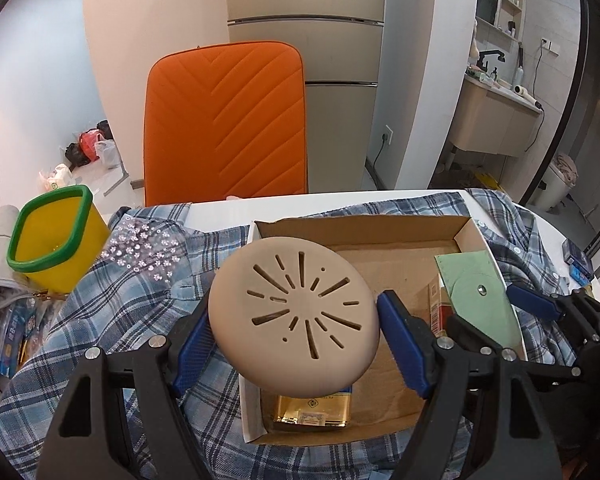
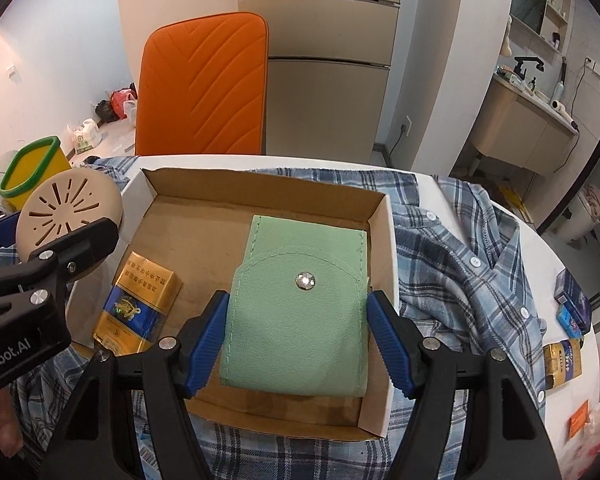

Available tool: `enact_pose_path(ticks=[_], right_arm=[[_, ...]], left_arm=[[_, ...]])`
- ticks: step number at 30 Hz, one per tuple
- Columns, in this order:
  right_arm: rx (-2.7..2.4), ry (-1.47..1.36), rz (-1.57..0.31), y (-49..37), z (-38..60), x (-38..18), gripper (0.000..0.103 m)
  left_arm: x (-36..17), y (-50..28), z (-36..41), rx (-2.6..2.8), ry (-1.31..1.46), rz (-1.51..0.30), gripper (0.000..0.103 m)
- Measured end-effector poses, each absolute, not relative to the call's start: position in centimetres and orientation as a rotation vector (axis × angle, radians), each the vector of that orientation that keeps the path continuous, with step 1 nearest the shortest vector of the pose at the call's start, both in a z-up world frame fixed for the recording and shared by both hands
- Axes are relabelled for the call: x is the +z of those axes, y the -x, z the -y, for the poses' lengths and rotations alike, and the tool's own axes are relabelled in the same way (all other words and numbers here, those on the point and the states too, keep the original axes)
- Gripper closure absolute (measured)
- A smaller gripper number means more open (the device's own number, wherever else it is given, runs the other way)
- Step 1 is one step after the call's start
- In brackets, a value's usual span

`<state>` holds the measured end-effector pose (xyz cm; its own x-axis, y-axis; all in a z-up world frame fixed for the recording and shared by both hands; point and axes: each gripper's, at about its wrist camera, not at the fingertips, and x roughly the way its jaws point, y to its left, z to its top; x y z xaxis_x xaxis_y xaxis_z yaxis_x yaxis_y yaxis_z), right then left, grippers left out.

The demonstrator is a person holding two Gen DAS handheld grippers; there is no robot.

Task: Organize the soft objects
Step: 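Lower the beige disc into the box with left tool while right tool lowers green pouch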

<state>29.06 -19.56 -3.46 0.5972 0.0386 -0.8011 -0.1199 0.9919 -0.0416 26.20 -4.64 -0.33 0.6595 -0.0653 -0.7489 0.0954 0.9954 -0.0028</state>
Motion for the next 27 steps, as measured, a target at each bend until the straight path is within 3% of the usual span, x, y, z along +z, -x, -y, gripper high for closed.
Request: enact_pose_path(ticks=[9,13,27], right_arm=[[0.114,0.104,-0.939,-29.0,19.2,-3.8,0.031],[0.126,0.114,-0.909,-28.6,18.9,-3.7,0.015],[0.124,0.110,-0.870,-27.6,18.9,-1.6,0.015]], left_arm=[[-0.2,-26.1,4.8,-0.099,-0.032,-0.835,0.024],[0.2,-25.8,4.7,-0.101,-0.020,-0.809,0.012],[2.9,-24.2,4.5,-0.100,-0.020,-0.730,0.010]])
